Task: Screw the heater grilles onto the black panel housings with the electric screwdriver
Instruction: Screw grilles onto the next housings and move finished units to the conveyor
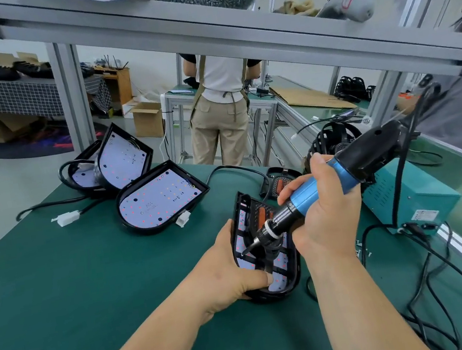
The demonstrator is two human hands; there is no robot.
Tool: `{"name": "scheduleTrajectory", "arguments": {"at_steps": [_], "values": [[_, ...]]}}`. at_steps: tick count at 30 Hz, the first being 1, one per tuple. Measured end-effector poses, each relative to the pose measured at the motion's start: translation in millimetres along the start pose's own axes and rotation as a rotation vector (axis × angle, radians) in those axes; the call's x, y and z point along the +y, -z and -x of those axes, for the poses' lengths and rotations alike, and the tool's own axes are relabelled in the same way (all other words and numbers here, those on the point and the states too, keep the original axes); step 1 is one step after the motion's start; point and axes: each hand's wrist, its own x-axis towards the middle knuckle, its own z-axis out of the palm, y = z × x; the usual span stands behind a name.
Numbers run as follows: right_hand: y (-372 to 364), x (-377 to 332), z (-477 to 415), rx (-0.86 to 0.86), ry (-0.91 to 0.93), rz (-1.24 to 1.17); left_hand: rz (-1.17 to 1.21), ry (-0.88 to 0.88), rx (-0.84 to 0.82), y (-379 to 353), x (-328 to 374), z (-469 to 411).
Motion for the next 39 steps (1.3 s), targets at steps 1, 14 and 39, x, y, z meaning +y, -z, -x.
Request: {"name": "scheduleTrajectory", "arguments": {"at_steps": [1, 14, 39], "values": [[2, -1, -1, 0.016, -0.011, -0.016, 0.006, 0.003, 0.001, 0, 0, 0], [34, -22, -33, 0.191, -0.316, 0.007, 0.011, -0.139, 0.143, 43, 3, 3], [40, 58, -12, -0.191, -0.43, 1.122, 0.334, -0.067, 0.152, 38, -2, -3]]}}
